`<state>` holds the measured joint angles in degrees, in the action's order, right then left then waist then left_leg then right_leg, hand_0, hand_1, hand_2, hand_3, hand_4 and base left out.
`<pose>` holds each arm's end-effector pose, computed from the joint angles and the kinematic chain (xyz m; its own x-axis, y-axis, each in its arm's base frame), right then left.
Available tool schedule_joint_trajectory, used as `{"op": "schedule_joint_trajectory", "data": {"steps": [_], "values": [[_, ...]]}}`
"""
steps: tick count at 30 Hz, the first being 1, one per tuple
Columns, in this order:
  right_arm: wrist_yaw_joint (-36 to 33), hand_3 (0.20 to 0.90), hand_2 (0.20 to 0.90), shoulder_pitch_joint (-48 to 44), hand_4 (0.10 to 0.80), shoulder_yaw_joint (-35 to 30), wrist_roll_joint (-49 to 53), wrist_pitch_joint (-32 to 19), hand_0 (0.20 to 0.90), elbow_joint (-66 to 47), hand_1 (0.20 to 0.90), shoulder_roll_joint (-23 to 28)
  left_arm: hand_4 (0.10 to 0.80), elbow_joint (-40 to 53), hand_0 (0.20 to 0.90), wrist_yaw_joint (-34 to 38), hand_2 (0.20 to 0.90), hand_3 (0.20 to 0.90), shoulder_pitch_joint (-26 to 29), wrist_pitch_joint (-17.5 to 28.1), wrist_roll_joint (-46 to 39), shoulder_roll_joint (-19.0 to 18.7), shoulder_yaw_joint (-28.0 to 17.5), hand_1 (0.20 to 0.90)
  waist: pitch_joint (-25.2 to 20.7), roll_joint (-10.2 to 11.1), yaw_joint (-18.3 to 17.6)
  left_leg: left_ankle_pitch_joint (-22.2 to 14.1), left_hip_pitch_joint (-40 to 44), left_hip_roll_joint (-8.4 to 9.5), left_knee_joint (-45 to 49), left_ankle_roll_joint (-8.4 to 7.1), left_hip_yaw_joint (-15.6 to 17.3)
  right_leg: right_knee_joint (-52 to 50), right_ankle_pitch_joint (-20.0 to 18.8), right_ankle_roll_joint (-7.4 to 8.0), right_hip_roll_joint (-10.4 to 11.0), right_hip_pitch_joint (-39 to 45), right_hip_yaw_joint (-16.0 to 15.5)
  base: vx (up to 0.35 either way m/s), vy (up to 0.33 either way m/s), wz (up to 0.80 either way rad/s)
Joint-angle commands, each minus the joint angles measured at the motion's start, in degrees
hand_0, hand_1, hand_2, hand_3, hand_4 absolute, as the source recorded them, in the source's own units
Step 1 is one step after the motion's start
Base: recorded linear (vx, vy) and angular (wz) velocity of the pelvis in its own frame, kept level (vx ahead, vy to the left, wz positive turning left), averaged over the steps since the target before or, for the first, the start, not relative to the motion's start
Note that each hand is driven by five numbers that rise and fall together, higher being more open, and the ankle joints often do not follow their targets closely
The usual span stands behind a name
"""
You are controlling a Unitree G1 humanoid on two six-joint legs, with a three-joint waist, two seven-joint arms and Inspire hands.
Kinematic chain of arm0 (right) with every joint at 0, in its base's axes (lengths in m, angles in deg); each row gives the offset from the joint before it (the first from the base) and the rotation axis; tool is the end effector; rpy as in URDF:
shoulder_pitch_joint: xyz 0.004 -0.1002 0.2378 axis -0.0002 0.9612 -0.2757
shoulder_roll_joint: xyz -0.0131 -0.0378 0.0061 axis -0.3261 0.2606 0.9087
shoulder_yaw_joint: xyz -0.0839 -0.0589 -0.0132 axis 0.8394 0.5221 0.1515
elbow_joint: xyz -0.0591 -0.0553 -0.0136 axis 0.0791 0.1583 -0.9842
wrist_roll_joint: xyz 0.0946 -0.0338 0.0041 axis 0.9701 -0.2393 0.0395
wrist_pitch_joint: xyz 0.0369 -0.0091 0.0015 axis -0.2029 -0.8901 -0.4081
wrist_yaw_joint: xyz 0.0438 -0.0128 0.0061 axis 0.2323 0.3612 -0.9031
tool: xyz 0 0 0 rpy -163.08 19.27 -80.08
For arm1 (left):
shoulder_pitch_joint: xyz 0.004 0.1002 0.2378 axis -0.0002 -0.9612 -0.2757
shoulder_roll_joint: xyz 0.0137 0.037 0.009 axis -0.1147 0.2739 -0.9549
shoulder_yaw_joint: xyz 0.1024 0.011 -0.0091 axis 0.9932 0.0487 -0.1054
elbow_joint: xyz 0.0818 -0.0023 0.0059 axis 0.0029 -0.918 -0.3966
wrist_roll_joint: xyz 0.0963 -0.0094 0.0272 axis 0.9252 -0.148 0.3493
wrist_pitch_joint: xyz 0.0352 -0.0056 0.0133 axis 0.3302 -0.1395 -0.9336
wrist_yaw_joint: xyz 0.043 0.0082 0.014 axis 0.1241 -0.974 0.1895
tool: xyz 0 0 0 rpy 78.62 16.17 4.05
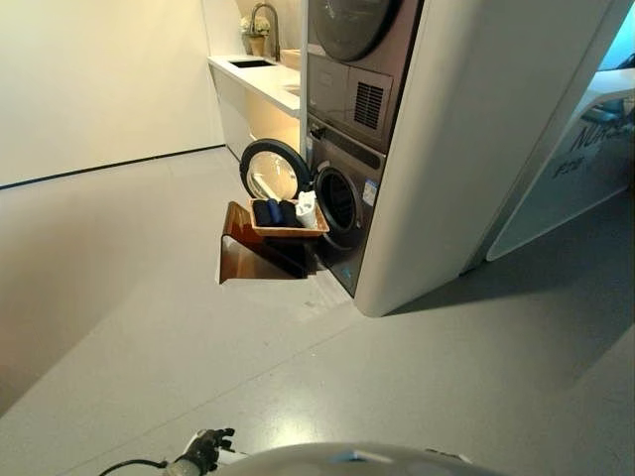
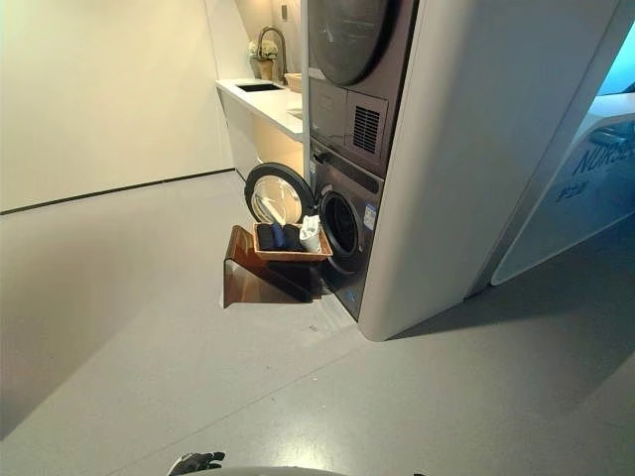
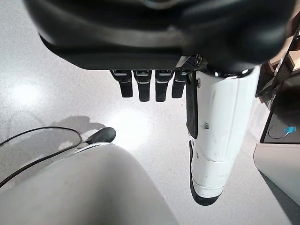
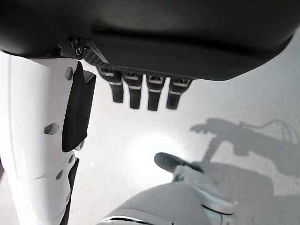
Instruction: Pick up the clothes and place them into the washing machine
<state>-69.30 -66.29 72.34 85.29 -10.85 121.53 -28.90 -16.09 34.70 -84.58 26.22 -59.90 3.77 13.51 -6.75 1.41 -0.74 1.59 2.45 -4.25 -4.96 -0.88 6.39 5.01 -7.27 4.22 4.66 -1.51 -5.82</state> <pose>0.0224 -0.2319 -0.1208 0.2176 -0.2200 -0.9509 -0.0191 0.9731 -0.2296 0.0462 0.2139 -0.1223 0.3033 0.1006 -0.9476 0.3558 0.9105 0.2106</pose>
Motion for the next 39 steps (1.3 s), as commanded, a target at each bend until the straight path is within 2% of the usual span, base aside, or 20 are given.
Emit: {"op": "schedule_joint_trajectory", "data": {"steps": [1,8,11,13,15,17,19,21,23,26,28,30,32,33,34,35,36,37,38,39], "values": [[0.6,0.900,0.900,-5.1,0.800,1.0,-0.4,-0.7,0.900,1.7,0.900,-0.9,0.800,-1.8,0.900,0.5,0.900,0.900,5.2,0.3,-1.5,0.7,-3.3,0.900,3.1,0.4,-0.1,-5.2,0.6,1.72,0.1,-1.18,0.8,-0.5,6.2,1.76,1.6,-1.0,0.4,0.000,0.000,0.00],[0.8,0.900,0.900,-5.4,0.800,0.0,-1.1,0.1,0.900,4.5,0.900,-0.1,0.800,-1.6,0.900,0.3,0.900,0.900,6.5,-0.4,-1.7,0.5,-3.3,0.900,4.6,0.1,-0.4,-6.1,-1.6,-0.45,4.4,-1.68,0.3,-2.5,8.4,-0.03,0.1,-1.9,0.9,0.025,-0.079,0.00],[1.2,0.900,0.900,-5.5,0.800,0.2,-0.9,0.2,0.900,4.5,0.900,0.1,0.800,-2.7,0.900,0.3,0.900,0.900,6.9,-0.7,-0.9,0.4,-3.0,0.900,6.4,0.7,-0.2,-6.8,-5.7,-1.56,15.0,-2.28,-0.2,-3.9,9.9,-2.08,-1.7,-1.5,2.4,0.054,-0.187,0.04],[1.3,0.900,0.900,-5.6,0.800,0.6,-0.9,-0.1,0.900,3.7,0.900,0.4,0.800,-2.1,0.900,0.4,0.900,0.900,6.8,-0.7,-1.8,0.3,-3.3,0.900,8.0,0.9,0.6,-2.5,-11.5,-2.38,28.7,-2.31,-2.3,-3.8,10.3,-3.97,-2.8,0.0,2.4,0.085,-0.231,0.07],[1.2,0.900,0.900,-5.8,0.800,1.2,-0.6,-0.2,0.900,2.7,0.900,1.0,0.800,-1.1,0.900,0.7,0.900,0.900,7.2,-0.4,-2.9,0.4,-3.2,0.900,10.2,1.3,1.7,1.2,-17.8,-0.91,38.5,-1.40,-4.2,-4.0,11.1,-5.39,-2.5,1.1,1.9,0.075,-0.181,0.28],[0.7,0.900,0.900,-6.9,0.800,1.8,0.1,-0.3,0.900,1.7,0.900,2.1,0.800,-0.1,0.900,1.1,0.900,0.900,7.9,0.1,-4.6,0.9,-3.1,0.900,11.6,1.1,2.0,2.1,-25.1,0.85,44.4,-1.08,-3.8,-4.2,12.2,-6.03,-2.0,1.4,0.5,0.083,-0.085,0.42],[0.2,0.900,0.900,-7.6,0.800,1.9,1.3,-0.5,0.900,1.1,0.900,2.3,0.800,-0.5,0.900,1.2,0.900,0.900,7.9,0.2,-5.1,1.4,-2.7,0.900,11.4,0.4,2.1,2.0,-27.9,-1.37,37.9,-1.31,1.9,-3.7,13.7,-5.71,-2.3,2.4,-0.2,0.224,0.011,0.55],[-0.4,0.900,0.900,-8.6,0.800,2.8,1.8,-0.7,0.900,0.8,0.900,2.6,0.800,-0.3,0.900,1.5,0.900,0.900,8.1,0.2,-4.6,1.8,-1.8,0.900,10.9,-1.0,3.3,4.0,-28.3,-2.26,21.1,-1.76,6.1,-2.4,15.6,-4.26,-3.3,5.1,-0.3,0.429,0.107,0.41],[-0.8,0.900,0.900,-8.8,0.800,3.6,1.8,-0.7,0.900,1.1,0.900,2.6,0.800,-0.6,0.900,2.2,0.900,0.900,8.3,0.1,-4.4,2.0,-1.4,0.900,10.2,-1.4,4.5,5.7,-28.3,-1.97,8.0,-2.28,7.3,-0.8,17.3,-2.51,-3.3,8.2,-0.1,0.473,0.126,-0.11],[-1.1,0.900,0.900,-8.9,0.800,3.6,1.7,-0.7,0.900,1.2,0.900,2.3,0.800,-1.4,0.900,2.9,0.900,0.900,7.8,0.4,-4.8,2.0,-1.6,0.900,8.7,-1.2,5.4,7.8,-28.1,-2.08,3.7,-2.24,7.2,-0.4,18.8,-0.77,-2.0,11.9,0.7,0.470,0.152,0.48],[-0.8,0.900,0.900,-8.6,0.800,3.2,1.6,-0.9,0.900,1.5,0.900,1.7,0.800,-1.8,0.900,3.1,0.900,0.900,7.8,0.4,-4.7,1.3,-2.1,0.900,7.0,0.1,5.7,9.9,-26.6,-0.34,3.4,-1.58,6.2,-2.1,19.5,0.04,0.1,13.2,1.2,0.533,0.197,-0.04],[-0.3,0.900,0.900,-7.9,0.800,2.5,1.6,-1.0,0.900,1.8,0.900,1.2,0.800,-1.7,0.900,3.0,0.900,0.900,8.1,0.5,-4.8,0.4,-2.4,0.900,5.5,1.7,5.7,8.5,-25.1,1.06,5.0,-0.40,6.3,-6.4,16.7,0.95,2.1,11.9,2.2,0.490,0.199,-0.57],[0.3,0.900,0.900,-7.6,0.800,2.5,1.0,-0.8,0.900,2.3,0.900,1.3,0.800,-0.6,0.900,2.6,0.900,0.900,8.4,0.7,-5.0,-0.4,-2.6,0.900,4.8,3.0,5.5,5.6,-22.9,3.52,5.9,1.48,7.0,-13.3,9.0,2.15,3.8,10.1,4.2,0.514,0.272,-0.93],[0.7,0.900,0.900,-7.8,0.800,2.4,0.9,-0.8,0.900,2.3,0.900,1.3,0.800,0.3,0.900,2.3,0.900,0.900,8.9,0.7,-5.1,-1.3,-2.9,0.900,5.3,3.5,5.0,2.8,-19.8,5.48,5.9,3.45,6.4,-23.2,1.5,2.55,4.1,6.6,5.4,0.398,0.240,-0.74],[0.7,0.900,0.900,-7.8,0.800,2.4,0.9,-0.8,0.900,2.3,0.900,1.4,0.800,0.3,0.900,2.3,0.900,0.900,8.9,0.7,-5.1,-1.3,-2.9,0.900,5.2,3.3,5.2,2.8,-20.0,5.21,6.0,3.42,6.5,-23.1,1.3,2.51,3.9,6.4,5.5,0.390,0.243,-0.33],[0.7,0.900,0.900,-8.5,0.800,2.6,1.2,-0.9,0.900,1.9,0.900,1.3,0.800,0.5,0.900,2.3,0.900,0.900,9.5,0.7,-5.1,-1.6,-2.8,0.900,5.9,3.0,4.7,2.2,-18.4,5.65,5.5,4.28,6.0,-27.6,-1.9,2.45,3.3,4.5,6.5,0.391,0.226,-0.03],[0.8,0.900,0.900,-8.8,0.800,2.7,1.6,-0.9,0.900,0.9,0.900,1.3,0.800,0.8,0.900,2.5,0.900,0.900,10.0,0.5,-4.7,-2.5,-2.3,0.900,6.7,1.4,4.1,1.1,-15.1,5.12,4.1,4.77,5.7,-32.7,-1.6,2.14,4.0,0.2,3.8,0.397,0.225,0.08],[0.8,0.900,0.900,-8.8,0.800,2.7,1.6,-0.9,0.900,0.9,0.900,1.3,0.800,0.8,0.900,2.5,0.900,0.900,10.0,0.5,-4.7,-2.5,-2.3,0.900,6.8,1.5,4.0,1.1,-15.0,5.29,4.0,4.78,5.6,-32.9,-1.4,2.16,4.2,0.3,3.7,0.423,0.199,0.12],[0.9,0.900,0.900,-8.6,0.800,2.3,2.1,-1.1,0.900,0.4,0.900,1.5,0.800,1.0,0.900,2.4,0.900,0.900,9.9,0.4,-4.4,-2.6,-2.3,0.900,7.1,1.0,3.4,-0.1,-13.3,5.60,3.8,5.09,5.1,-33.3,0.8,1.45,4.1,-1.1,2.9,0.473,0.151,0.11],[1.2,0.900,0.900,-8.2,0.800,1.7,1.9,-1.0,0.900,1.1,0.900,1.6,0.800,0.1,0.900,2.3,0.900,0.900,10.0,0.5,-3.6,-2.8,-2.5,0.900,7.7,-0.2,2.6,-2.1,-8.9,5.81,3.3,5.18,4.4,-31.9,6.0,0.03,4.5,-5.4,0.0,0.470,0.151,-0.01]]}}
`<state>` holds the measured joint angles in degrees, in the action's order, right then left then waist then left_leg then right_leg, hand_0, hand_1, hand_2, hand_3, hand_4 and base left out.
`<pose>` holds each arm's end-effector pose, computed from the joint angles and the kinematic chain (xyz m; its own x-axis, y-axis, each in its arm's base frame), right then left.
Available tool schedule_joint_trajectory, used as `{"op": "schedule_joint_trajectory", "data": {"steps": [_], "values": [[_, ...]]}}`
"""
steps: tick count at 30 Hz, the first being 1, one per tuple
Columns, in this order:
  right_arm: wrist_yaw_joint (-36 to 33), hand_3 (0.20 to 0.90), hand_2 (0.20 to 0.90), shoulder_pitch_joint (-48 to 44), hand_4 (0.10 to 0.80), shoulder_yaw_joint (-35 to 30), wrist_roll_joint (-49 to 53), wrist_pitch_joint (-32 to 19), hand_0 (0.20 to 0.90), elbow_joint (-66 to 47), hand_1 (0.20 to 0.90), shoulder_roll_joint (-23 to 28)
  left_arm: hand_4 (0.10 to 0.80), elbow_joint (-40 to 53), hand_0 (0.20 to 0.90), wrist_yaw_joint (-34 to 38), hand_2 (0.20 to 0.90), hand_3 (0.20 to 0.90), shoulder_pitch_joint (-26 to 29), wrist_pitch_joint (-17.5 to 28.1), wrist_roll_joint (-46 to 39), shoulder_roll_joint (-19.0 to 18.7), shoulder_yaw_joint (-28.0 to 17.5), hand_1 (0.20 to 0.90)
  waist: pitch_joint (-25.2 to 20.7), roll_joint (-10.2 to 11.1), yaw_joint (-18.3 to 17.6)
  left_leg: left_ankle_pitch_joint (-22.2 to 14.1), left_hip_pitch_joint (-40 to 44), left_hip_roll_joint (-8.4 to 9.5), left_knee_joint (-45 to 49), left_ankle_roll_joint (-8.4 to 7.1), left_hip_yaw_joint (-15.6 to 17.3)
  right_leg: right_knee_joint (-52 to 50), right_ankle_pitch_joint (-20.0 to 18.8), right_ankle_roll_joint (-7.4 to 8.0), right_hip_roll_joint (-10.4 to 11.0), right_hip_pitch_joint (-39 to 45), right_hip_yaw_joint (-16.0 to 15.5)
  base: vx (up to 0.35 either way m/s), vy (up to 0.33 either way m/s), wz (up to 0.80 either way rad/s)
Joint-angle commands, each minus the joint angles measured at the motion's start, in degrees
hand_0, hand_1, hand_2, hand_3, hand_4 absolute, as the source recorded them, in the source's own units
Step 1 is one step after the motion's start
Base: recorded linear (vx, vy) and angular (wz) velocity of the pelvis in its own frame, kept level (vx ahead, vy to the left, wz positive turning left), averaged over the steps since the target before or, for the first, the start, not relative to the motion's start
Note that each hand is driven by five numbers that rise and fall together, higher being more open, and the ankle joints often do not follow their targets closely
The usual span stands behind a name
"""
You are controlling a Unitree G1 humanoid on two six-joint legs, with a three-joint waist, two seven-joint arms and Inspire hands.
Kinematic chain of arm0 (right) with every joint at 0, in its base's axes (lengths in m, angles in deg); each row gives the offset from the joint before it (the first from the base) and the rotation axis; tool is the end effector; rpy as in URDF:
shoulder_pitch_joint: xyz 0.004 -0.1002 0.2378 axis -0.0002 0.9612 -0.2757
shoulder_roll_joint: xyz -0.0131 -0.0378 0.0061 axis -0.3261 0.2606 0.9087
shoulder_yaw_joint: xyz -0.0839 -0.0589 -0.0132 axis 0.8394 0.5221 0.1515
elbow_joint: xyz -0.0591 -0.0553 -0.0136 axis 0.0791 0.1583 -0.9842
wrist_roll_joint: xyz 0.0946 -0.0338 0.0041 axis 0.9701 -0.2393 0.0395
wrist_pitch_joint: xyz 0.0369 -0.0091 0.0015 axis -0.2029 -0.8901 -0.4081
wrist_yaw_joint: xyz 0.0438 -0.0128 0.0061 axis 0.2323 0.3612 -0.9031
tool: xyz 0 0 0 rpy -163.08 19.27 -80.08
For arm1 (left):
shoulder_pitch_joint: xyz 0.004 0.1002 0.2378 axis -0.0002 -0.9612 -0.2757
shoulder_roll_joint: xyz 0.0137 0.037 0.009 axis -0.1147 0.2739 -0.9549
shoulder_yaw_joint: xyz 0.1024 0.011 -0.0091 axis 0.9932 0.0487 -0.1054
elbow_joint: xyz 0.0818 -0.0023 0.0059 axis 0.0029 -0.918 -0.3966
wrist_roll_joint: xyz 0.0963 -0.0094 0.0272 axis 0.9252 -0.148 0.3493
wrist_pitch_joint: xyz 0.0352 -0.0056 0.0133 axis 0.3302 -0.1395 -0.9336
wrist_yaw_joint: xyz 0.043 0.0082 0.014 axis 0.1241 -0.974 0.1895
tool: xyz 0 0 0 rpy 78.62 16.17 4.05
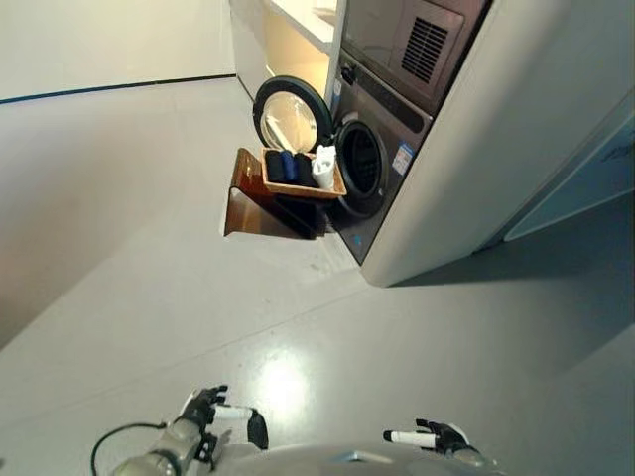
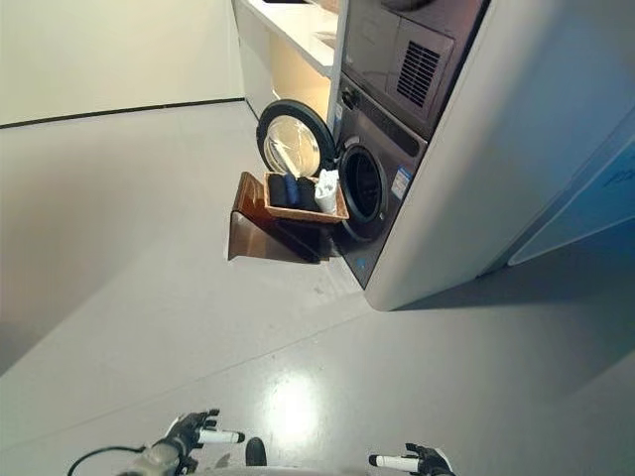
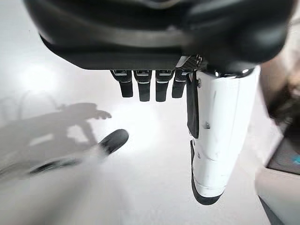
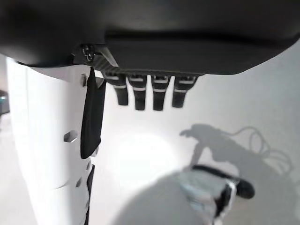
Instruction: Pick up the clothes and place them into the washing machine
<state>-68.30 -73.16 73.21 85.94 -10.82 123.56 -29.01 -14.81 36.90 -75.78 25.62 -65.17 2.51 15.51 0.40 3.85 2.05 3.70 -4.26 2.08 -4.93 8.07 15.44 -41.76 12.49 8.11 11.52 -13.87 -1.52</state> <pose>0.0615 -0.2308 -0.1174 0.2982 -0.1983 -0.9337 -0.0333 0.9754 -0.2178 0.1062 0.2158 -0.1098 0.4640 0.1339 -0.8756 0.2909 0.9107 0.2934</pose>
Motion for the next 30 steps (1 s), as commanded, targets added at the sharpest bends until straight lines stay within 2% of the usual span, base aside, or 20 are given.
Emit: {"op": "schedule_joint_trajectory", "data": {"steps": [1,2,4,7,9,11,13,15,16,18,19,20,22,23,24,25,26,28,29,30], "values": [[0.2,0.900,0.900,-1.4,0.800,0.8,1.2,-1.0,0.900,-0.9,0.900,1.7,0.800,-1.2,0.900,0.1,0.900,0.900,1.2,1.1,1.7,-1.5,-4.5,0.900,0.5,-2.7,-0.1,-4.2,-2.3,-0.66,3.3,-3.81,-4.6,15.0,-14.0,-3.93,-2.5,6.8,-4.3,0.482,0.121,-0.28],[0.3,0.900,0.900,-1.0,0.800,0.2,1.1,-1.1,0.900,-0.3,0.900,1.7,0.800,-1.9,0.900,0.1,0.900,0.900,1.1,0.9,1.9,-1.5,-4.8,0.900,1.0,-3.7,-0.9,-5.2,0.1,-1.02,3.2,-4.16,-5.2,16.5,-10.5,-4.80,-2.9,3.8,-6.0,0.315,0.035,-0.44],[0.5,0.900,0.900,-0.4,0.800,-0.6,1.1,-0.9,0.900,0.1,0.900,1.5,0.800,-2.4,0.900,-0.1,0.900,0.900,1.2,0.8,2.0,-1.3,-4.7,0.900,2.3,-4.3,-2.8,-6.7,4.1,-0.75,2.6,-4.96,-6.4,21.3,-10.1,-4.52,-4.0,-0.8,-7.0,0.452,0.018,-0.24],[0.6,0.900,0.900,0.3,0.800,-2.1,1.2,-0.5,0.900,0.6,0.900,1.3,0.800,-3.0,0.900,-0.5,0.900,0.900,1.7,1.2,2.8,-1.0,-3.6,0.900,2.7,-3.2,-5.7,-9.5,9.8,0.58,0.2,-6.72,-8.2,37.8,-16.4,-2.04,-4.4,-4.2,-7.0,0.518,-0.053,0.12],[0.7,0.900,0.900,0.6,0.800,-2.9,0.6,-0.2,0.900,0.9,0.900,1.0,0.800,-3.1,0.900,-0.5,0.900,0.900,2.1,1.5,2.8,-0.9,-3.6,0.900,2.5,-3.0,-7.2,-11.4,12.8,1.02,-0.1,-7.60,-10.0,44.4,-20.0,-0.64,-4.4,-6.7,-5.8,0.556,-0.050,0.40],[1.0,0.900,0.900,1.3,0.800,-3.6,0.4,-0.2,0.900,0.9,0.900,1.0,0.800,-3.0,0.900,-0.8,0.900,0.900,1.7,1.9,2.3,-0.2,-3.6,0.900,1.9,-3.4,-8.5,-13.5,15.8,0.49,-0.1,-8.05,-12.3,45.5,-21.7,-0.39,-5.5,-8.1,-2.0,0.547,-0.087,0.47],[1.1,0.900,0.900,2.5,0.800,-3.7,0.5,-0.5,0.900,1.1,0.900,0.7,0.800,-2.9,0.900,-1.0,0.900,0.900,1.3,2.2,1.9,0.2,-3.6,0.900,0.5,-3.2,-9.4,-14.2,17.6,-0.62,0.8,-8.55,-14.6,45.7,-22.9,-1.52,-7.2,-6.5,1.6,0.536,-0.193,0.67],[1.2,0.900,0.900,2.9,0.800,-3.1,0.6,-0.9,0.900,0.3,0.900,1.0,0.800,-2.7,0.900,-0.9,0.900,0.900,1.2,2.5,1.9,1.0,-2.8,0.900,-0.3,-3.5,-9.7,-14.4,18.4,-2.20,2.7,-9.35,-15.5,44.8,-23.7,-2.08,-8.1,-5.4,1.3,0.483,-0.269,1.03],[1.4,0.900,0.900,3.0,0.800,-2.3,0.3,-1.0,0.900,-0.2,0.900,1.2,0.800,-2.8,0.900,-0.8,0.900,0.900,1.1,2.4,1.9,1.3,-2.4,0.900,-0.9,-4.0,-10.0,-13.0,18.1,-3.64,6.0,-10.17,-16.0,43.5,-23.0,-3.18,-9.2,-5.4,0.9,0.427,-0.304,1.20],[1.1,0.900,0.900,2.9,0.800,-1.8,1.4,-1.4,0.900,-1.6,0.900,1.9,0.800,-2.3,0.900,-0.7,0.900,0.900,0.9,2.4,1.4,1.9,-1.8,0.900,-0.7,-4.2,-9.9,-7.3,12.5,-5.36,19.6,-12.06,-15.3,42.9,-20.9,-5.46,-10.3,-2.8,0.1,0.405,-0.351,0.84],[1.0,0.900,0.900,2.5,0.800,-1.1,2.2,-1.7,0.900,-2.6,0.900,2.5,0.800,-1.7,0.900,-0.8,0.900,0.900,0.9,2.3,0.7,2.2,-1.5,0.900,0.0,-2.6,-9.2,-2.3,5.6,-4.89,33.1,-11.96,-14.8,43.4,-18.8,-7.54,-10.5,0.7,-0.1,0.302,-0.313,0.37],[1.0,0.900,0.900,2.5,0.800,-1.1,2.2,-1.7,0.900,-2.6,0.900,2.5,0.800,-1.7,0.900,-0.8,0.900,0.900,0.9,2.2,0.7,2.2,-1.5,0.900,0.0,-2.7,-9.3,-2.5,5.3,-5.03,33.6,-12.00,-14.9,43.4,-18.8,-7.57,-10.6,0.6,-0.2,0.325,-0.336,0.31],[0.8,0.900,0.900,1.7,0.800,-0.1,2.1,-1.4,0.900,-2.8,0.900,3.4,0.800,-1.5,0.900,-0.3,0.900,0.900,0.7,2.1,0.1,1.9,-2.6,0.900,1.6,-0.9,-7.5,0.2,-0.6,-5.42,46.5,-11.42,-12.4,43.2,-15.7,-9.89,-10.4,4.6,0.4,0.337,-0.275,-0.17],[0.5,0.900,0.900,1.4,0.800,0.2,1.9,-1.4,0.900,-2.9,0.900,3.5,0.800,-1.5,0.900,0.1,0.900,0.900,0.6,2.4,-0.1,1.8,-2.7,0.900,1.9,-0.1,-7.1,1.2,-3.1,-6.93,47.8,-11.39,-10.6,42.7,-14.8,-10.45,-10.3,5.4,0.5,0.274,-0.208,-0.44],[0.5,0.900,0.900,1.4,0.800,0.2,1.9,-1.4,0.900,-2.9,0.900,3.5,0.800,-1.5,0.900,0.1,0.900,0.900,0.6,2.4,-0.1,1.8,-2.7,0.900,1.9,-0.3,-7.0,0.9,-3.3,-7.22,48.2,-11.43,-10.6,42.7,-14.7,-10.48,-10.5,5.4,0.5,0.281,-0.118,-0.44],[0.1,0.900,0.900,1.1,0.800,0.8,1.8,-1.6,0.900,-3.1,0.900,3.9,0.800,-1.2,0.900,0.6,0.900,0.900,0.2,2.7,0.1,1.6,-2.8,0.900,2.5,0.4,-5.3,-0.1,-8.0,-7.14,45.9,-10.63,-9.8,42.5,-13.3,-10.65,-10.6,7.6,1.4,0.184,-0.040,-0.28],[0.1,0.900,0.900,1.1,0.800,0.8,1.8,-1.6,0.900,-3.1,0.900,3.9,0.800,-1.2,0.900,0.6,0.900,0.900,0.2,2.7,0.1,1.6,-2.8,0.900,2.5,0.4,-5.3,-0.2,-8.0,-7.20,46.0,-10.63,-9.9,42.5,-13.3,-10.64,-10.7,7.6,1.4,0.383,-0.063,-0.14],[-0.5,0.900,0.900,0.5,0.800,1.0,2.5,-2.0,0.900,-3.2,0.900,4.1,0.800,-1.5,0.900,1.4,0.900,0.900,0.1,3.2,-0.2,1.7,-3.1,0.900,3.0,0.9,-4.2,-0.8,-13.7,-7.54,43.2,-10.35,-8.3,42.7,-11.8,-10.48,-10.8,9.4,2.1,0.308,-0.009,-0.11],[-1.3,0.900,0.900,-0.3,0.800,1.8,3.4,-2.4,0.900,-4.0,0.900,4.0,0.800,-1.4,0.900,2.3,0.900,0.900,0.4,3.2,-0.4,1.7,-2.9,0.900,3.9,0.5,-2.9,-0.2,-17.8,-8.80,34.7,-10.40,-7.5,42.8,-9.8,-9.51,-11.4,12.2,2.4,0.395,0.078,-0.14],[-1.6,0.900,0.900,-0.6,0.800,2.1,3.9,-2.7,0.900,-4.5,0.900,3.8,0.800,-1.5,0.900,2.6,0.900,0.900,0.3,3.4,-0.4,1.7,-2.8,0.900,3.9,-0.1,-2.2,1.2,-18.1,-9.22,25.3,-10.69,-7.8,43.2,-8.6,-8.71,-12.0,13.9,2.9,0.395,0.078,0.07]]}}
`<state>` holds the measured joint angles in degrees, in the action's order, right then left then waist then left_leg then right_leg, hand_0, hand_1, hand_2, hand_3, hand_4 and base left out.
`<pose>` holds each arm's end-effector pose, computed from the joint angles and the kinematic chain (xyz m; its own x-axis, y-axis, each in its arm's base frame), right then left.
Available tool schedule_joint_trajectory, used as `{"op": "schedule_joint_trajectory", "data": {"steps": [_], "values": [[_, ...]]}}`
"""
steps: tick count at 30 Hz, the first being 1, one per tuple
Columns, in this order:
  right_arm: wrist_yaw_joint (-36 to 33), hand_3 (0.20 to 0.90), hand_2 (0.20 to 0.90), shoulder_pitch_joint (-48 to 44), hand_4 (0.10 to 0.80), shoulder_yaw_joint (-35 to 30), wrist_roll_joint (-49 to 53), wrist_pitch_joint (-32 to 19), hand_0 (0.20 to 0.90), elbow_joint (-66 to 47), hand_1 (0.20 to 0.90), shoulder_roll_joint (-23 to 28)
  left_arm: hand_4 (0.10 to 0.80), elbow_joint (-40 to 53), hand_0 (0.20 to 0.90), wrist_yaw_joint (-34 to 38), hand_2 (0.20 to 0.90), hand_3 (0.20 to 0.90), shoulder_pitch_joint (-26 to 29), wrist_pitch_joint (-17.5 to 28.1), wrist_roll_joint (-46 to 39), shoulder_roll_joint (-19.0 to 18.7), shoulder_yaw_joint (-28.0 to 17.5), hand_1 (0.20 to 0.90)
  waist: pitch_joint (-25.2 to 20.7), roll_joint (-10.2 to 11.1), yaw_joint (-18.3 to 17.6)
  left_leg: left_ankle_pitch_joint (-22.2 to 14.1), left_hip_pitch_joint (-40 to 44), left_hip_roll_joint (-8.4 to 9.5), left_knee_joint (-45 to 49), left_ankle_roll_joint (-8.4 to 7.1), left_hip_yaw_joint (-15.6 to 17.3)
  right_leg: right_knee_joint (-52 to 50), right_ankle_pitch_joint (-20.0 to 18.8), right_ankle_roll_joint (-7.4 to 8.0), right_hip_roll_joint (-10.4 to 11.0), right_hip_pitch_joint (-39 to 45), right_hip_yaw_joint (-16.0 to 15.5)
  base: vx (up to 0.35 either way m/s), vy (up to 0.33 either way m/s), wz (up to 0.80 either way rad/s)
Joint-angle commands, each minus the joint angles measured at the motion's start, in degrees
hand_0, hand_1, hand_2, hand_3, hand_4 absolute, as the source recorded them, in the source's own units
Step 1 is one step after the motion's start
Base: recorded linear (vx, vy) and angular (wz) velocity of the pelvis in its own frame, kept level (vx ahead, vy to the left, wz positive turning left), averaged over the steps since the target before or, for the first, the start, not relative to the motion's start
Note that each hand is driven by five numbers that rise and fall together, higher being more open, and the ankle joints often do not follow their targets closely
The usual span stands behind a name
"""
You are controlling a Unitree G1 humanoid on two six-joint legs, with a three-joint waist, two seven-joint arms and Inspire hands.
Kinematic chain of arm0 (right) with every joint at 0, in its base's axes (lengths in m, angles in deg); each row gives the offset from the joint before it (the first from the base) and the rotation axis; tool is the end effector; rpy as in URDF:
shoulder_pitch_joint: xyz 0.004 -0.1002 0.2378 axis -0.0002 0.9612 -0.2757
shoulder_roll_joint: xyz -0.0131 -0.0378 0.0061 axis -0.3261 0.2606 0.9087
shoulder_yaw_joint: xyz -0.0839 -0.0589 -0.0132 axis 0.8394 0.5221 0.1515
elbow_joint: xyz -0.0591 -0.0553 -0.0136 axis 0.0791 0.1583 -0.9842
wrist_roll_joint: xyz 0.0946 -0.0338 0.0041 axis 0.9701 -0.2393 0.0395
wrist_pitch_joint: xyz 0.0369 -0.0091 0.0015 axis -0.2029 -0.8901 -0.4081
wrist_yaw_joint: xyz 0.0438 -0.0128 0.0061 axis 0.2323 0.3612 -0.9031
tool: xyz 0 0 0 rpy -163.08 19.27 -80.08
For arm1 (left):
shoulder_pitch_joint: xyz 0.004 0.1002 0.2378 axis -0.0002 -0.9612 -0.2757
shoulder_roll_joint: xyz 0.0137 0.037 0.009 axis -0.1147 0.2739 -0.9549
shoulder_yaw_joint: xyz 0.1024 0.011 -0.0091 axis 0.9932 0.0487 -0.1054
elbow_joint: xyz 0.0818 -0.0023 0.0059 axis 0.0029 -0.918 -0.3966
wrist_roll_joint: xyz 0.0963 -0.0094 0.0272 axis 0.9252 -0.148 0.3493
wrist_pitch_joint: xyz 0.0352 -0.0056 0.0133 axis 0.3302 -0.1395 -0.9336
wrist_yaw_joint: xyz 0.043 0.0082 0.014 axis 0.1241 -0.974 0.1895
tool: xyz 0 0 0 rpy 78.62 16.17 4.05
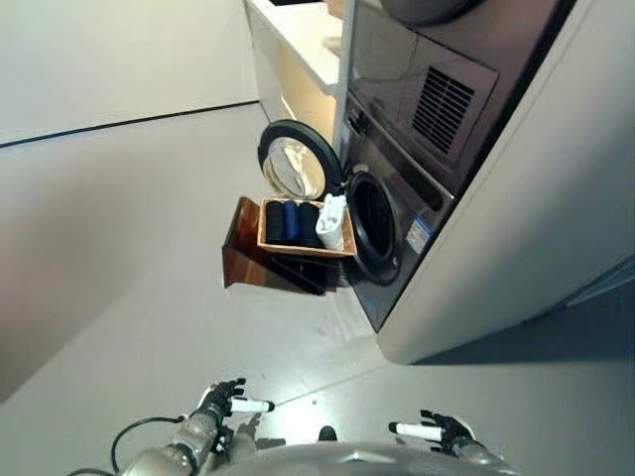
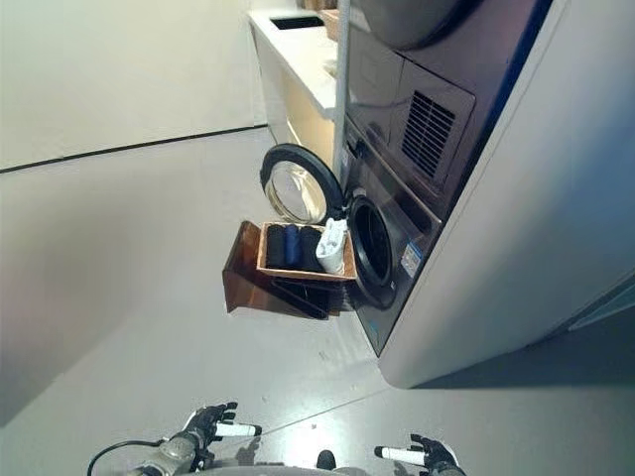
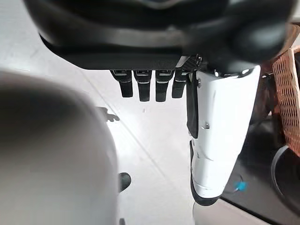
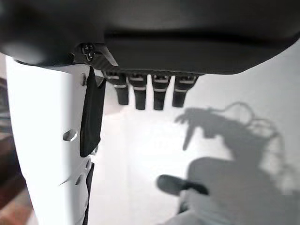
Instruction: Pick up the clothes and place them into the washing machine
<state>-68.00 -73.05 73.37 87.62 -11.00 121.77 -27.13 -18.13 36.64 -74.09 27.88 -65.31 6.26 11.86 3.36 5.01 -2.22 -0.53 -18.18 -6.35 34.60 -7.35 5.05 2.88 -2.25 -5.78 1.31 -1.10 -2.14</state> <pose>0.0664 -0.2410 -0.1135 0.3283 -0.2170 -0.9193 -0.0093 0.9725 -0.2329 0.1100 0.1985 -0.1124 0.4782 0.0974 -0.8728 0.2382 0.9422 0.2356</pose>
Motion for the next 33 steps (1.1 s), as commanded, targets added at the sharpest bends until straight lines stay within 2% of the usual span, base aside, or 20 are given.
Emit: {"op": "schedule_joint_trajectory", "data": {"steps": [1,2,3,4,7,10,13,16,18,19,21,22,24,25,26,27,29,30,32,33], "values": [[-1.9,0.900,0.900,-0.8,0.800,2.0,2.2,-2.6,0.900,-2.7,0.900,1.9,0.800,1.9,0.900,2.8,0.900,0.900,-1.4,1.2,-0.3,-2.0,0.8,0.900,1.0,-1.1,2.1,5.7,-4.0,-0.66,-14.7,4.74,2.7,-1.4,6.1,5.19,-1.7,1.1,3.5,0.314,0.098,0.04],[-2.0,0.900,0.900,-0.8,0.800,2.3,2.4,-2.7,0.900,-3.1,0.900,1.8,0.800,1.9,0.900,2.9,0.900,0.900,-1.5,1.0,-0.2,-2.0,1.1,0.900,1.0,-1.7,2.7,6.9,-3.2,-0.86,-20.7,4.39,1.9,-1.3,7.1,5.79,-2.0,2.6,4.0,0.467,0.127,-0.23],[-2.4,0.900,0.900,-0.9,0.800,2.7,2.8,-3.0,0.900,-3.3,0.900,1.6,0.800,1.6,0.900,2.9,0.900,0.900,-2.0,1.2,0.4,-2.0,1.5,0.900,0.0,-2.5,3.7,9.0,-3.9,-1.21,-32.1,3.74,1.7,-0.6,9.1,6.32,-2.8,5.1,5.3,0.631,0.170,-0.46],[-2.5,0.900,0.900,-1.1,0.800,2.9,3.1,-3.2,0.900,-3.4,0.900,1.7,0.800,1.7,0.900,3.1,0.900,0.900,-2.5,1.3,0.4,-2.0,1.5,0.900,-0.2,-2.7,4.4,9.5,-3.9,-0.94,-35.8,3.66,1.5,-0.5,10.1,6.55,-2.7,6.8,6.1,0.631,0.167,-0.79],[-2.3,0.900,0.900,-1.5,0.800,2.7,4.2,-3.1,0.900,-3.3,0.900,1.2,0.800,1.3,0.900,3.1,0.900,0.900,-3.1,1.3,0.7,-1.8,1.9,0.900,-1.3,-2.6,4.9,10.4,-2.6,-0.71,-36.9,3.46,2.1,-0.2,11.5,7.45,-1.9,9.8,7.7,0.353,0.141,-0.60],[-1.9,0.900,0.900,-2.0,0.800,1.8,5.6,-3.4,0.900,-2.7,0.900,0.7,0.800,1.1,0.900,2.9,0.900,0.900,-3.0,1.5,0.9,-2.4,2.0,0.900,-3.4,-2.2,5.9,12.0,-1.7,0.30,-35.7,4.01,0.1,-0.6,12.0,8.51,0.4,11.4,9.4,0.364,0.207,-0.57],[-1.5,0.900,0.900,-1.7,0.800,0.4,6.8,-3.4,0.900,-2.2,0.900,0.1,0.800,1.6,0.900,2.7,0.900,0.900,-3.0,1.4,1.9,-3.7,2.6,0.900,-5.1,-0.8,5.4,9.6,1.0,2.70,-34.9,5.55,1.5,-6.6,9.2,10.78,3.7,10.0,10.2,0.398,0.270,-0.46],[-0.8,0.900,0.900,-2.1,0.800,-0.3,7.5,-3.3,0.900,-1.9,0.900,0.1,0.800,2.2,0.900,2.2,0.900,0.900,-2.5,1.3,3.0,-5.1,3.1,0.900,-4.9,-0.5,5.4,5.9,4.0,4.42,-34.6,7.71,3.2,-17.9,1.8,12.39,4.5,5.6,11.0,0.301,0.241,-0.25],[-0.5,0.900,0.900,-2.7,0.800,-0.5,7.6,-3.1,0.900,-2.2,0.900,0.2,0.800,2.9,0.900,2.1,0.900,0.900,-1.8,1.3,3.7,-6.2,3.6,0.900,-3.7,-1.1,4.9,4.3,6.4,4.76,-34.7,8.95,3.5,-26.8,-2.4,13.08,4.1,1.1,9.3,0.239,0.226,-0.13],[-0.6,0.900,0.900,-3.0,0.800,-0.6,7.4,-3.2,0.900,-2.3,0.900,0.3,0.800,3.1,0.900,1.8,0.900,0.900,-1.7,1.5,4.1,-6.5,3.9,0.900,-3.0,-1.5,4.6,3.3,7.9,4.79,-34.9,9.56,3.7,-30.3,-4.1,13.38,4.1,-0.6,7.4,0.258,0.232,-0.04],[-0.6,0.900,0.900,-3.3,0.800,-0.9,7.5,-3.2,0.900,-2.7,0.900,0.4,0.800,3.5,0.900,1.5,0.900,0.900,-1.8,1.4,4.7,-7.0,4.4,0.900,-2.5,-2.5,4.3,1.9,10.5,5.01,-35.2,10.17,3.9,-33.3,-4.3,13.32,5.3,-3.3,3.3,0.287,0.211,-0.10],[-0.6,0.900,0.900,-3.4,0.800,-1.0,7.5,-3.2,0.900,-3.1,0.900,0.5,0.800,3.4,0.900,1.4,0.900,0.900,-1.8,1.5,5.3,-7.2,4.6,0.900,-2.4,-2.8,3.9,1.0,12.1,5.20,-35.4,10.17,3.8,-33.2,-2.5,12.79,5.5,-5.0,1.4,0.372,0.184,-0.24],[-0.7,0.900,0.900,-3.6,0.800,-1.5,7.5,-3.5,0.900,-4.5,0.900,0.7,0.800,3.1,0.900,1.3,0.900,0.900,-1.9,1.4,5.7,-7.2,4.5,0.900,-2.2,-3.9,3.1,-0.6,15.2,5.02,-35.6,9.60,3.5,-28.7,4.2,11.19,4.9,-8.4,-2.9,0.412,0.129,-0.18],[-0.7,0.900,0.900,-4.0,0.800,-1.8,7.7,-3.6,0.900,-4.9,0.900,0.8,0.800,2.9,0.900,1.2,0.900,0.900,-1.7,1.5,5.7,-7.0,4.5,0.900,-2.0,-4.0,2.7,-1.5,16.6,5.31,-35.6,9.21,3.1,-24.5,5.8,10.58,4.3,-10.0,-5.1,0.414,0.046,0.02],[-0.9,0.900,0.900,-4.1,0.800,-2.0,7.7,-3.7,0.900,-5.2,0.900,0.9,0.800,2.8,0.900,1.2,0.900,0.900,-1.6,1.6,5.9,-6.9,4.6,0.900,-1.8,-3.6,2.2,-2.4,18.0,6.22,-35.8,8.94,2.5,-18.9,4.7,10.63,3.9,-11.0,-6.2,0.432,0.011,0.12],[-1.2,0.900,0.900,-4.6,0.800,-2.3,7.8,-3.8,0.900,-5.8,0.900,1.1,0.800,2.9,0.900,1.1,0.900,0.900,-1.6,1.7,6.0,-6.7,4.8,0.900,-1.9,-3.0,1.7,-3.1,19.6,7.28,-36.4,8.61,2.1,-13.8,2.9,10.98,3.8,-12.5,-6.9,0.433,-0.014,0.10],[-1.8,0.900,0.900,-5.3,0.800,-2.7,7.5,-3.7,0.900,-7.7,0.900,1.5,0.800,3.0,0.900,1.4,0.900,0.900,-1.0,2.0,6.6,-6.5,5.6,0.900,-1.3,-2.9,0.6,-4.5,22.6,7.96,-37.6,8.01,1.2,-5.9,-0.7,11.84,3.5,-13.1,-8.1,0.383,-0.017,0.25],[-2.3,0.900,0.900,-5.9,0.800,-2.7,7.5,-3.8,0.900,-9.0,0.900,2.0,0.800,3.3,0.900,1.6,0.900,0.900,-0.5,2.3,7.1,-6.4,6.4,0.900,-1.1,-2.9,-0.2,-5.4,23.2,8.38,-37.6,8.03,0.4,-5.5,-1.9,11.95,3.0,-14.2,-5.7,0.297,-0.028,0.52],[-2.5,0.900,0.900,-5.6,0.800,-2.8,7.9,-4.0,0.900,-8.6,0.900,2.2,0.800,3.6,0.900,1.5,0.900,0.900,-0.3,2.4,7.6,-6.2,6.8,0.900,-1.5,-2.4,-0.3,-6.8,24.7,8.88,-37.2,7.66,-0.5,-3.9,-2.5,11.30,2.8,-12.5,-4.3,0.270,-0.067,0.60],[-2.6,0.900,0.900,-5.2,0.800,-2.8,8.1,-4.1,0.900,-8.6,0.900,2.2,0.800,3.6,0.900,1.6,0.900,0.900,-0.5,2.3,7.4,-6.0,6.6,0.900,-2.3,-2.3,0.1,-7.4,24.9,8.52,-36.0,7.37,-0.6,-4.0,-2.4,10.77,2.6,-11.3,-4.4,0.282,-0.123,0.41]]}}
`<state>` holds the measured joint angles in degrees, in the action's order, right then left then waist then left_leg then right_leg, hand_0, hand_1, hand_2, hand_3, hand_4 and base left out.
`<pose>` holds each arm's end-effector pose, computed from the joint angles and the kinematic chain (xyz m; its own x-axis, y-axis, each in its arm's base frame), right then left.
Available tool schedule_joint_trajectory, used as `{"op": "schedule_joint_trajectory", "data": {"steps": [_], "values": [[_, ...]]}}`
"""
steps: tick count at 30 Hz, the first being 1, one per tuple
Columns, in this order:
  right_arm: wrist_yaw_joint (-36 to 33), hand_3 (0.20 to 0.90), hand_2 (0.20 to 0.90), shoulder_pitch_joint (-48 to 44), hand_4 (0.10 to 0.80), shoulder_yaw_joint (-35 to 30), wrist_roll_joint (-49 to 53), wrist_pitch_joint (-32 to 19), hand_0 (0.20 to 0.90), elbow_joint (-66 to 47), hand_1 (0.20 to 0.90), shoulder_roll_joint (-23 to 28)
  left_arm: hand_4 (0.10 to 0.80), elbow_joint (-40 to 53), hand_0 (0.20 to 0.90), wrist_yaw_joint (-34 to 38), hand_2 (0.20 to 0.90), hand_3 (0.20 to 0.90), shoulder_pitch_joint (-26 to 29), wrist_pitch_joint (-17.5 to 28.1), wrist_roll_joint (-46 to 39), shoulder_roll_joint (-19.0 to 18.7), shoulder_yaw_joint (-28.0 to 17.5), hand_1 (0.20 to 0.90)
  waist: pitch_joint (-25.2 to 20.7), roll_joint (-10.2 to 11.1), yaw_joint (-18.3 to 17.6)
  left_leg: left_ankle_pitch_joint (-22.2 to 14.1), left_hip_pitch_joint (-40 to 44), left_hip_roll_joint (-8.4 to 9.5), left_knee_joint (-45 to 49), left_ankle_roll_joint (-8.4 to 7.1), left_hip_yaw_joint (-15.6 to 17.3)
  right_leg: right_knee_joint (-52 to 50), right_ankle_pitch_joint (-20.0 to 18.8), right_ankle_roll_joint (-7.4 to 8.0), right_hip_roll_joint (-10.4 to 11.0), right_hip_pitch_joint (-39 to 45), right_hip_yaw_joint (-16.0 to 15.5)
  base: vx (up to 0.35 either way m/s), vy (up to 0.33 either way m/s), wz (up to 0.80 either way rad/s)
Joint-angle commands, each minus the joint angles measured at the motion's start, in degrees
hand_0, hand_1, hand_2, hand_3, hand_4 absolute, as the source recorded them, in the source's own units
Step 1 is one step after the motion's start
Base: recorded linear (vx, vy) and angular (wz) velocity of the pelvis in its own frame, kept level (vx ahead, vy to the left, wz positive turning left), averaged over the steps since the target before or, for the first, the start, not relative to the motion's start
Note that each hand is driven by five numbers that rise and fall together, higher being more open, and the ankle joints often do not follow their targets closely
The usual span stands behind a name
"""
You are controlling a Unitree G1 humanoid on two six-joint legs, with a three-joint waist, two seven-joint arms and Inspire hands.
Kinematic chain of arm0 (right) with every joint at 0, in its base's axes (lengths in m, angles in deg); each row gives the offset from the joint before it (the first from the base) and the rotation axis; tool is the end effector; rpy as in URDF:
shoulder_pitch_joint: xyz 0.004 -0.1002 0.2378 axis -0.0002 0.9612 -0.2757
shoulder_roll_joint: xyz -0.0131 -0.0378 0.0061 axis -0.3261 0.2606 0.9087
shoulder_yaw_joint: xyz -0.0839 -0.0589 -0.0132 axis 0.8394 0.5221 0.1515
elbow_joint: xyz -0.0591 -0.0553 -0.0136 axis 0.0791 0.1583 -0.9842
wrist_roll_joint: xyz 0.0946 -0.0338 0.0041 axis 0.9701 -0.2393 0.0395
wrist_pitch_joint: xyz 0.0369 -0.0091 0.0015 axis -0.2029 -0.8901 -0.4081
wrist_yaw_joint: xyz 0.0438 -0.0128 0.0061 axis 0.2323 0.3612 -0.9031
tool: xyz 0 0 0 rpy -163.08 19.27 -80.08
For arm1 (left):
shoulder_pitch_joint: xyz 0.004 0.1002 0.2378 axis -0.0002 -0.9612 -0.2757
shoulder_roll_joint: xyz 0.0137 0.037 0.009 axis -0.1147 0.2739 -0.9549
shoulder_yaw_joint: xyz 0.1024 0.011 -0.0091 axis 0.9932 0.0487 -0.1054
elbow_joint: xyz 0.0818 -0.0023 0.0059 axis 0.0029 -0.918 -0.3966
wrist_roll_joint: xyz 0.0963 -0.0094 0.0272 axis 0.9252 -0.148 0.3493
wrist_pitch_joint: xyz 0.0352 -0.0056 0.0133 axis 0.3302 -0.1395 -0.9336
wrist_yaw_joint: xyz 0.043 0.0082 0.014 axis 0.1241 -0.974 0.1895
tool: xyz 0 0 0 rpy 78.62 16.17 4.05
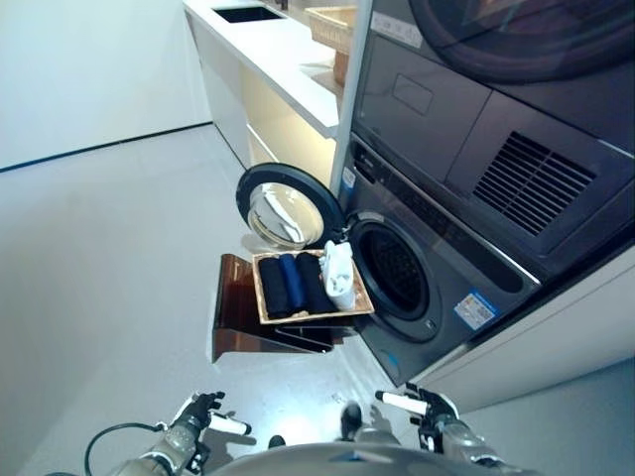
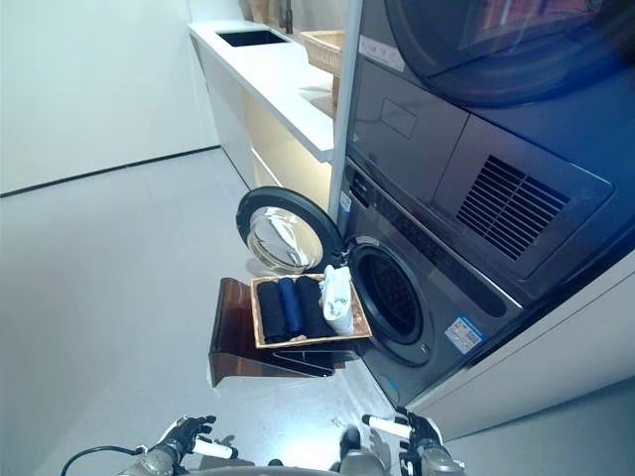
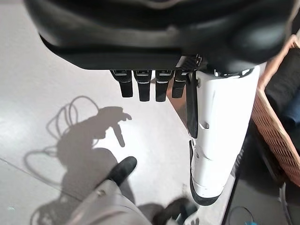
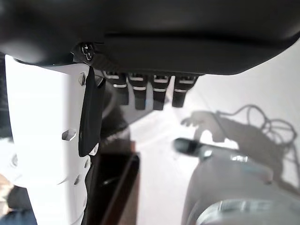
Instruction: Pick up the clothes and place them into the washing machine
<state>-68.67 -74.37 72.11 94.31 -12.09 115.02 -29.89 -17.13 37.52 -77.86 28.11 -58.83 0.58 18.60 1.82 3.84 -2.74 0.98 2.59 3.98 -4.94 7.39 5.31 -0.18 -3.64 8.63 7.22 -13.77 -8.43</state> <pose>0.0963 -0.2198 -0.1105 0.4718 -0.1674 -0.8657 0.1138 0.9852 -0.1285 0.0868 0.2281 -0.1119 0.4323 0.1456 -0.8899 0.4303 0.8340 0.3455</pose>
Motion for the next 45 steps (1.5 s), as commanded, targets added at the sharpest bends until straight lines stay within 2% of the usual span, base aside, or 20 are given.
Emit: {"op": "schedule_joint_trajectory", "data": {"steps": [1,4,5,6,7,8,10,11,14,19,20,23,24,27,29,30,31,35,39,45], "values": [[-2.1,0.900,0.900,-3.8,0.800,-1.5,1.7,-3.0,0.900,-2.3,0.900,5.2,0.800,2.7,0.900,0.8,0.900,0.900,3.3,2.0,0.9,-0.1,0.0,0.900,-1.0,-1.2,0.5,-9.1,3.2,-2.08,7.7,-7.95,-1.0,-0.6,-1.2,-4.24,-3.6,2.2,1.5,0.271,-0.156,0.34],[-2.6,0.900,0.900,-4.6,0.800,-1.5,3.1,-3.3,0.900,-2.7,0.900,6.6,0.800,3.8,0.900,0.5,0.900,0.900,3.4,2.3,1.3,1.1,1.7,0.900,-0.4,-0.7,1.2,-3.1,-6.8,-4.71,30.5,-12.40,-0.1,1.2,0.8,-7.46,-4.5,6.9,0.0,0.148,-0.198,0.72],[-3.1,0.900,0.900,-5.6,0.800,-1.1,4.2,-3.4,0.900,-2.7,0.900,6.8,0.800,4.1,0.900,0.7,0.900,0.900,3.6,2.3,0.5,1.3,1.5,0.900,0.6,0.3,2.5,-1.1,-11.1,-4.27,36.5,-12.51,-1.6,1.4,1.9,-8.70,-4.4,8.9,0.2,0.098,-0.136,0.75],[-3.4,0.900,0.900,-6.3,0.800,-1.0,4.3,-3.3,0.900,-3.0,0.900,6.8,0.800,3.7,0.900,0.9,0.900,0.900,3.5,2.3,0.2,1.4,1.3,0.900,0.6,0.6,2.8,-1.1,-12.9,-5.36,37.1,-12.07,-1.3,1.6,2.6,-8.95,-4.2,9.7,0.0,0.125,-0.060,0.32],[-3.4,0.900,0.900,-6.8,0.800,-0.9,4.5,-3.3,0.900,-3.1,0.900,7.0,0.800,3.5,0.900,1.0,0.900,0.900,3.1,2.3,0.3,1.5,1.5,0.900,0.6,1.2,3.1,-0.8,-14.9,-6.77,35.0,-11.61,-1.1,1.4,3.1,-8.76,-3.6,10.1,0.2,0.091,-0.001,-0.09],[-3.4,0.900,0.900,-6.8,0.800,-0.9,4.5,-3.3,0.900,-3.1,0.900,7.0,0.800,3.5,0.900,1.0,0.900,0.900,3.1,2.3,0.3,1.5,1.5,0.900,0.6,1.1,3.3,-1.1,-14.9,-6.91,35.2,-11.63,-1.1,1.4,3.2,-8.77,-3.7,10.1,0.3,0.184,0.060,-0.14],[-3.3,0.900,0.900,-7.6,0.800,-0.4,5.0,-3.4,0.900,-2.9,0.900,7.3,0.800,3.0,0.900,1.6,0.900,0.900,2.6,2.1,0.6,1.5,1.1,0.900,-0.1,1.2,4.4,-2.7,-15.1,-9.90,22.9,-10.84,-2.0,2.1,4.5,-7.57,-3.4,11.3,1.3,0.217,0.090,-0.16],[-3.3,0.900,0.900,-7.6,0.800,-0.4,5.0,-3.4,0.900,-2.9,0.900,7.3,0.800,3.0,0.900,1.6,0.900,0.900,2.5,2.1,0.6,1.5,1.1,0.900,0.1,1.3,4.5,-2.6,-14.4,-9.84,22.5,-10.85,-1.8,2.1,4.6,-7.55,-3.4,11.6,1.5,0.183,0.104,-0.12],[-3.7,0.900,0.900,-8.2,0.800,-0.4,5.8,-3.6,0.900,-2.1,0.900,8.0,0.800,2.3,0.900,2.3,0.900,0.900,2.5,2.2,0.4,1.5,1.3,0.900,-0.1,-0.8,5.6,3.6,-15.2,-13.57,5.1,-12.63,-3.9,3.8,6.8,-6.33,-4.3,13.9,2.4,0.226,0.138,-0.01],[-3.9,0.900,0.900,-8.6,0.800,-0.3,6.9,-3.8,0.900,-1.1,0.900,8.3,0.800,4.4,0.900,2.6,0.900,0.900,1.6,3.5,-0.1,0.8,2.1,0.900,-0.8,-2.3,7.0,6.1,-16.7,-12.77,0.3,-13.11,-4.8,4.1,9.4,-5.45,-4.3,16.5,4.1,0.251,0.158,-0.19],[-3.8,0.900,0.900,-9.0,0.800,-0.3,6.9,-4.0,0.900,-0.5,0.900,7.8,0.800,5.4,0.900,2.7,0.900,0.900,1.4,4.1,0.4,0.0,2.5,0.900,-1.5,-2.3,7.6,6.7,-15.9,-11.83,0.6,-12.71,-6.0,3.1,9.7,-4.81,-3.0,17.0,5.1,0.302,0.225,-0.51],[-3.6,0.900,0.900,-9.7,0.800,-0.3,7.4,-3.9,0.900,-0.5,0.900,6.6,0.800,6.6,0.900,2.8,0.900,0.900,1.4,4.4,0.0,-1.4,2.4,0.900,-1.3,-1.1,8.8,4.4,-15.4,-9.63,3.8,-10.97,-3.5,-2.2,9.6,-2.71,0.7,15.9,6.0,0.274,0.277,-0.71],[-3.5,0.900,0.900,-11.4,0.800,0.6,7.2,-3.7,0.900,0.0,0.900,6.3,0.800,8.1,0.900,3.3,0.900,0.900,1.8,4.6,-0.3,-2.4,1.8,0.900,-0.1,-1.3,9.7,1.8,-14.6,-8.78,5.6,-8.97,-2.0,-11.4,8.1,-1.90,2.3,11.1,5.2,0.123,0.219,-0.78],[-4.1,0.900,0.900,-15.2,0.800,2.0,7.7,-3.8,0.900,-0.9,0.900,6.0,0.800,10.4,0.900,4.6,0.900,0.900,3.7,5.1,-2.1,-3.7,1.5,0.900,3.8,-2.2,9.6,1.1,-14.9,-9.48,7.4,-8.26,-0.6,-20.6,5.9,-1.03,2.5,1.4,3.2,-0.096,0.174,-0.72],[-5.1,0.900,0.900,-18.3,0.800,2.4,8.4,-3.8,0.900,-1.1,0.900,6.2,0.800,12.7,0.900,5.7,0.900,0.900,5.1,5.8,-3.9,-4.7,1.4,0.900,5.8,-1.7,9.7,-0.1,-15.1,-8.82,8.1,-8.88,0.4,-12.3,4.2,-1.89,5.1,0.0,-4.7,-0.045,0.043,-0.56],[-5.3,0.900,0.900,-19.0,0.800,2.6,8.3,-3.7,0.900,-0.9,0.900,6.1,0.800,13.9,0.900,5.9,0.900,0.900,5.3,6.0,-3.8,-5.0,1.5,0.900,5.9,-1.2,9.8,-0.2,-15.1,-8.14,8.4,-9.26,0.6,-7.2,3.2,-2.15,5.5,2.3,-6.3,0.107,-0.036,-0.39],[-6.3,0.900,0.900,-19.8,0.800,3.6,8.5,-4.0,0.900,-0.9,0.900,6.3,0.800,19.1,0.900,6.3,0.900,0.900,5.2,7.4,-5.1,-6.5,1.8,0.900,6.6,-1.0,9.7,-0.3,-16.4,-7.49,8.1,-8.99,0.3,-5.2,2.3,-2.16,4.7,2.1,-1.0,0.036,-0.019,0.06],[-8.3,0.900,0.900,-24.0,0.800,4.4,8.8,-4.4,0.900,-1.4,0.900,7.8,0.800,26.4,0.900,7.5,0.900,0.900,5.1,9.2,-6.7,-7.6,1.7,0.900,7.4,-0.8,10.9,0.1,-20.1,-6.97,7.7,-9.31,1.1,-4.1,0.6,-1.55,6.2,-0.6,-4.9,-0.069,0.003,0.21],[-11.9,0.900,0.900,-33.7,0.800,6.4,9.1,-4.4,0.900,1.2,0.900,10.4,0.800,41.1,0.900,6.7,0.900,0.900,3.0,11.4,-9.9,-11.5,1.5,0.900,10.1,-2.0,11.3,0.3,-26.5,-6.71,10.8,-9.51,0.1,-5.6,0.5,-2.02,6.2,-5.4,-5.1,-0.060,0.010,0.16],[-14.8,0.900,0.900,-43.8,0.800,9.7,7.9,-3.3,0.900,6.2,0.900,13.1,0.800,63.9,0.900,4.4,0.900,0.900,-0.2,13.1,-19.0,-14.0,-5.3,0.900,12.4,-3.4,12.8,-0.5,-32.3,-6.45,12.9,-9.32,-0.3,-7.2,0.7,-2.17,7.0,-10.8,-5.1,-0.001,0.062,0.03]]}}
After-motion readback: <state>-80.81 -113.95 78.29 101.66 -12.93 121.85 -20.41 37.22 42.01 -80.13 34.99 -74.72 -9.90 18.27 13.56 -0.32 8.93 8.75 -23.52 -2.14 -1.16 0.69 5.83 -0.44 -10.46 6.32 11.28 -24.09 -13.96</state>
